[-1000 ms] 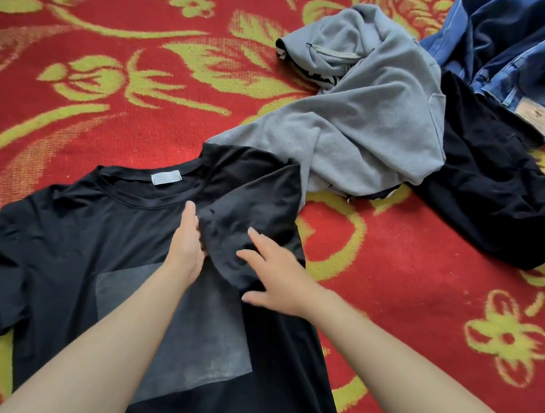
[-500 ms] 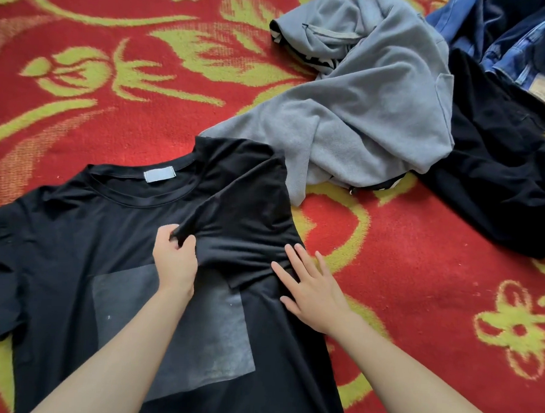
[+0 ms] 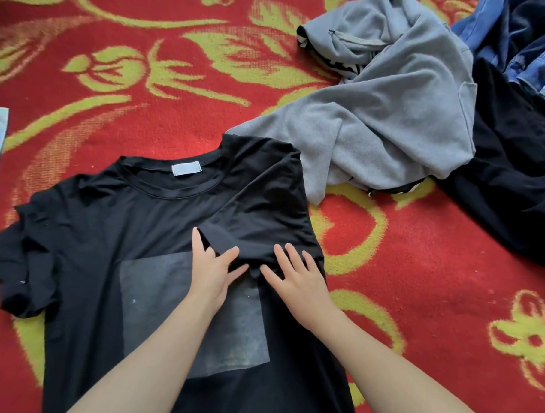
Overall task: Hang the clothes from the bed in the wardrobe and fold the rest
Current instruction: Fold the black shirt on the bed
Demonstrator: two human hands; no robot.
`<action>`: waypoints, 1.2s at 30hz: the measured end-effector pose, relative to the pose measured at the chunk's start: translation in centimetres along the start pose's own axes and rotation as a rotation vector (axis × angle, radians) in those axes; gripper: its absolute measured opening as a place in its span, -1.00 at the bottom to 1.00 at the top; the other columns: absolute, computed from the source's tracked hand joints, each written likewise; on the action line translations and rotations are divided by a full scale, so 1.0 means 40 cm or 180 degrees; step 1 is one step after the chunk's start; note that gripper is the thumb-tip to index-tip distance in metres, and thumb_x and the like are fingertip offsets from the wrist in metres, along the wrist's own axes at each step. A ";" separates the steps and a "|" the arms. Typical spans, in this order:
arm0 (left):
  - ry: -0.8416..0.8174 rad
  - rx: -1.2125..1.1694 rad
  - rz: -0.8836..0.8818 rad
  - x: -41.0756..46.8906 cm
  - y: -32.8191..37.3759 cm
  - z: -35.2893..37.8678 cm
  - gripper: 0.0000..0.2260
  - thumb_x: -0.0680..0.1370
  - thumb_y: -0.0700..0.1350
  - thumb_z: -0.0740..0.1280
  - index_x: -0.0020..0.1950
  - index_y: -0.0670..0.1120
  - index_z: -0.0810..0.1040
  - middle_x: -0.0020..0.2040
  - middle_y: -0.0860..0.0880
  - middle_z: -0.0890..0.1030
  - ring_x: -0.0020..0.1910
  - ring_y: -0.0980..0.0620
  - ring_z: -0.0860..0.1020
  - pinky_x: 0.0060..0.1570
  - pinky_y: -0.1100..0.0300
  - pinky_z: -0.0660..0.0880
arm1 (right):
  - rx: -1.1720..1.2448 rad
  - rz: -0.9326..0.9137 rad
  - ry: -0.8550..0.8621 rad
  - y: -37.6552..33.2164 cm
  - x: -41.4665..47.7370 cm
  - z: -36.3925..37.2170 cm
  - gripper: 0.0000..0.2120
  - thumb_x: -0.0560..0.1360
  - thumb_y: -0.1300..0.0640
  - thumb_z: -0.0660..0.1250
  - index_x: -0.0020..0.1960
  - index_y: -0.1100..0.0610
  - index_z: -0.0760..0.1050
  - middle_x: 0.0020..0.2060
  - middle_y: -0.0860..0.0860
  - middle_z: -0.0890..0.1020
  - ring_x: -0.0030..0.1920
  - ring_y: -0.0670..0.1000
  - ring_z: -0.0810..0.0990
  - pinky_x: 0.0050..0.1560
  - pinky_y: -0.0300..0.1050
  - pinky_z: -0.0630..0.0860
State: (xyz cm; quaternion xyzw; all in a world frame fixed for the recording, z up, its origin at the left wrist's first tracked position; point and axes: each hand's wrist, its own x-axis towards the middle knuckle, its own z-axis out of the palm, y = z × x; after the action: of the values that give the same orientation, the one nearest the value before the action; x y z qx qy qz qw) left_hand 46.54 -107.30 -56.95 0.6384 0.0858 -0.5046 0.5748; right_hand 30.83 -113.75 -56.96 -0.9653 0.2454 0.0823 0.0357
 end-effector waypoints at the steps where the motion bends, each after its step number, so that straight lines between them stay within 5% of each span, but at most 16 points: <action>1: 0.0103 -0.0027 0.0011 0.003 0.004 0.009 -0.22 0.52 -0.41 0.25 0.51 0.21 -0.01 0.26 -0.05 0.50 0.15 -0.06 0.56 -0.14 0.02 0.61 | 0.0010 0.0048 0.0079 -0.003 0.009 0.000 -0.63 0.09 0.12 0.60 -0.11 -0.01 0.68 0.03 0.17 0.66 0.04 0.17 0.65 -0.07 0.00 0.61; 5: 0.0522 0.0226 0.0123 0.012 0.023 0.025 -0.22 0.50 -0.42 0.23 0.52 0.17 -0.01 0.00 -0.01 0.49 -0.26 0.12 0.48 -0.40 0.26 0.55 | 0.0304 0.0105 0.0709 0.000 0.024 -0.009 -0.81 0.11 0.28 0.56 -0.41 0.12 0.56 -0.05 0.19 0.67 -0.02 0.18 0.66 -0.13 -0.08 0.57; 10: 0.0805 0.0373 0.0069 0.006 0.014 0.001 -0.31 0.52 -0.36 0.24 0.53 0.08 0.05 -0.30 0.01 0.37 -0.37 0.10 0.34 -0.42 0.28 0.51 | 0.0275 -0.0377 0.0943 -0.018 -0.022 0.002 -0.87 0.21 0.25 0.52 -0.30 0.14 0.59 0.02 0.15 0.66 0.06 0.14 0.64 -0.03 -0.07 0.56; 13: 0.0853 0.0423 0.0033 0.008 0.014 -0.003 -0.33 0.53 -0.25 0.29 0.54 0.02 0.04 -0.24 0.05 0.44 -0.16 0.03 0.48 -0.28 0.22 0.49 | 0.0264 0.0008 0.0538 -0.053 0.017 -0.002 -0.75 0.13 0.18 0.56 -0.20 0.07 0.64 0.07 0.17 0.64 0.09 0.15 0.63 -0.01 -0.04 0.57; 16: 0.0799 0.0380 -0.0105 0.029 0.028 -0.007 -0.38 0.53 -0.16 0.34 0.52 -0.02 0.14 0.16 0.03 0.51 0.15 -0.09 0.52 -0.16 0.17 0.48 | 0.0154 0.0157 0.0410 -0.068 0.063 -0.011 -0.79 0.10 0.13 0.58 -0.33 0.04 0.60 0.08 0.19 0.64 0.10 0.17 0.62 -0.02 -0.03 0.57; 18: 0.0781 0.0306 -0.0192 0.037 0.045 -0.003 -0.42 0.53 -0.15 0.35 0.50 -0.07 0.20 0.30 -0.05 0.48 0.11 -0.07 0.54 -0.15 0.19 0.48 | 0.0110 0.0115 0.0500 -0.059 0.073 -0.018 -0.82 0.12 0.17 0.58 -0.39 0.08 0.58 0.06 0.20 0.64 0.08 0.18 0.63 -0.03 -0.04 0.57; 21: 0.0988 0.0112 -0.0017 0.042 0.058 0.001 -0.44 0.51 -0.24 0.35 0.48 -0.11 0.24 0.19 -0.09 0.54 0.03 -0.05 0.57 -0.06 0.16 0.51 | 0.0332 -0.0164 0.0945 -0.052 0.045 -0.012 -0.90 0.26 0.26 0.48 -0.35 0.14 0.58 0.05 0.21 0.64 0.08 0.19 0.62 -0.01 -0.03 0.55; 23: 0.1101 0.0187 0.0214 0.040 0.061 0.006 -0.50 0.48 -0.31 0.34 0.41 -0.13 0.35 -0.05 -0.04 0.59 -0.13 0.02 0.56 -0.15 0.19 0.53 | 0.0366 -0.0585 0.1319 -0.049 0.011 0.006 -0.87 0.39 0.27 0.33 -0.32 0.17 0.58 0.05 0.19 0.64 0.10 0.16 0.62 0.02 -0.03 0.53; 25: 0.1175 0.0395 0.0363 0.029 0.050 0.002 -0.56 0.46 -0.36 0.30 0.34 -0.14 0.44 -0.20 -0.02 0.56 -0.30 0.09 0.48 -0.25 0.22 0.49 | 0.0309 -0.0824 0.1225 -0.049 -0.020 0.016 -0.82 0.44 0.24 0.25 -0.28 0.16 0.59 0.06 0.15 0.65 0.12 0.13 0.61 0.05 -0.04 0.53; 27: 0.1212 0.0687 0.0424 0.011 0.025 -0.016 -0.55 0.46 -0.37 0.27 0.34 -0.13 0.44 -0.20 -0.07 0.56 -0.27 0.03 0.50 -0.14 0.12 0.55 | 0.0212 -0.0797 0.0851 -0.048 -0.037 0.022 -0.95 0.38 0.14 0.39 -0.22 0.09 0.63 0.06 0.10 0.65 0.14 0.11 0.60 0.08 -0.02 0.54; 30: 0.1512 0.1448 0.0531 -0.013 -0.016 -0.053 -0.47 0.48 -0.31 0.29 0.42 -0.04 0.33 -0.04 -0.13 0.55 -0.03 -0.13 0.50 0.08 0.07 0.46 | 0.0097 -0.0571 0.0145 -0.055 -0.040 0.023 -0.62 0.30 -0.20 0.46 0.05 -0.05 0.64 0.13 0.06 0.63 0.18 0.09 0.58 0.10 0.08 0.53; 32: 0.1552 0.1724 0.0733 -0.021 -0.026 -0.068 -0.43 0.49 -0.23 0.34 0.47 -0.03 0.25 0.12 -0.09 0.50 -0.04 0.01 0.43 0.02 0.19 0.33 | 0.0232 -0.0204 0.0224 -0.059 -0.031 0.021 -0.56 0.39 -0.22 0.33 0.17 -0.01 0.59 0.20 0.13 0.58 0.22 0.14 0.55 0.13 0.15 0.50; 36: 0.1395 0.2022 0.0816 -0.040 -0.026 -0.098 -0.42 0.51 -0.16 0.34 0.48 -0.04 0.21 0.34 -0.11 0.31 0.20 -0.02 0.37 0.27 0.00 0.31 | 0.0481 0.0996 -0.0297 -0.035 -0.013 0.002 -0.42 0.51 -0.23 0.05 0.43 0.05 0.33 0.42 0.26 0.30 0.42 0.26 0.27 0.32 0.20 0.29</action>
State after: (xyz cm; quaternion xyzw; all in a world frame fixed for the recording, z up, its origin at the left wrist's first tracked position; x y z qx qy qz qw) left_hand 47.21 -102.99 -57.09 0.8822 -0.0342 -0.2822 0.3754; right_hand 31.05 -112.30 -56.90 -0.9050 0.3962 0.1129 0.1063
